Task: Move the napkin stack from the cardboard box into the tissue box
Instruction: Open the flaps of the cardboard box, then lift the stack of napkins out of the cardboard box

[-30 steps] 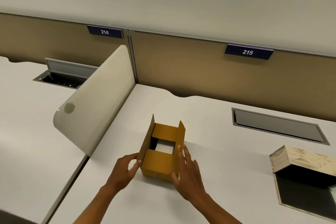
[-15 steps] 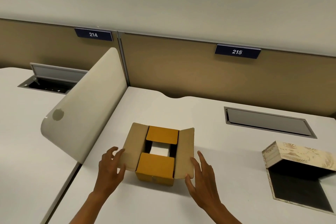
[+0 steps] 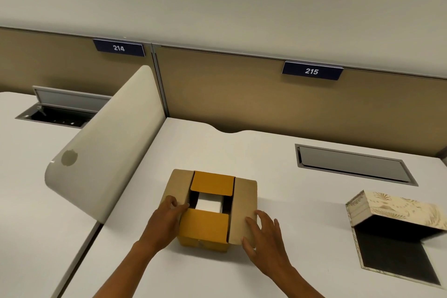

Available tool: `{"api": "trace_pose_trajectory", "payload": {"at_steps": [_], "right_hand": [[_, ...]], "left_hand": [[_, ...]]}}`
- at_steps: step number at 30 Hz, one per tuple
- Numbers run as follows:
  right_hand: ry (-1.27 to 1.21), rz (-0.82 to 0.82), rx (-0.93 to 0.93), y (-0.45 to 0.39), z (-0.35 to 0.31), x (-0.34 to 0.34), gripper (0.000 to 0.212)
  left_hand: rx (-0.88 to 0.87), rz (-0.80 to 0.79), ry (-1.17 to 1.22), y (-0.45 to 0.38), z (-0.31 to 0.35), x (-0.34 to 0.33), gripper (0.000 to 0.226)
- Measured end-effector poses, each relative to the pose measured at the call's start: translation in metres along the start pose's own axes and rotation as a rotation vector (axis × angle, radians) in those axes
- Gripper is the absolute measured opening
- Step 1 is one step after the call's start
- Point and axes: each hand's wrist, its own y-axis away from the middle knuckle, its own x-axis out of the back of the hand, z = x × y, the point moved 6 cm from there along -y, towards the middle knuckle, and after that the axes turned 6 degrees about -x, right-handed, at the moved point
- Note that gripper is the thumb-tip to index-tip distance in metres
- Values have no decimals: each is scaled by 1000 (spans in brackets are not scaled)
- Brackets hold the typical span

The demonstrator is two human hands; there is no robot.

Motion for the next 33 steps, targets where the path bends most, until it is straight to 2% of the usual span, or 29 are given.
{"api": "trace_pose_trajectory", "payload": {"at_steps": [5, 7, 9, 13, 14, 17, 18, 20, 22, 23, 29, 33], "right_hand": [[66, 0, 109, -16, -31, 13, 41], [-26, -2, 139, -22, -44, 18, 40], [-131, 0, 132, -25, -53, 24, 38], [-335, -40, 60, -27, -55, 34, 28], [-375, -57, 57, -27, -54, 34, 24], [-449, -95, 77, -21, -56, 33, 21], [-461, -101, 86, -18, -58, 32, 22], [-447, -113, 102, -12, -60, 28, 21], [-377, -100, 116, -6, -59, 25, 15], [-336, -91, 121, -4, -59, 23, 18], [-127, -101, 112, 9, -53, 14, 82], [-72, -127, 87, 12, -48, 3, 98]], "left_hand": [[54, -35, 22, -13, 8, 7, 26], [65, -69, 101, -15, 12, 14, 17], [36, -69, 146, -15, 14, 22, 22], [75, -96, 355, -12, 7, 30, 16], [105, -104, 399, -10, 7, 33, 21], [204, -107, 539, -3, 7, 43, 66], [225, -124, 571, -1, 7, 42, 70], [254, -177, 583, 3, 4, 34, 60], [252, -251, 558, 6, 1, 26, 64], [247, -290, 539, 7, 1, 24, 70], [82, -393, 340, 17, 16, 11, 87], [73, -343, 266, 24, 23, 3, 104]]}}
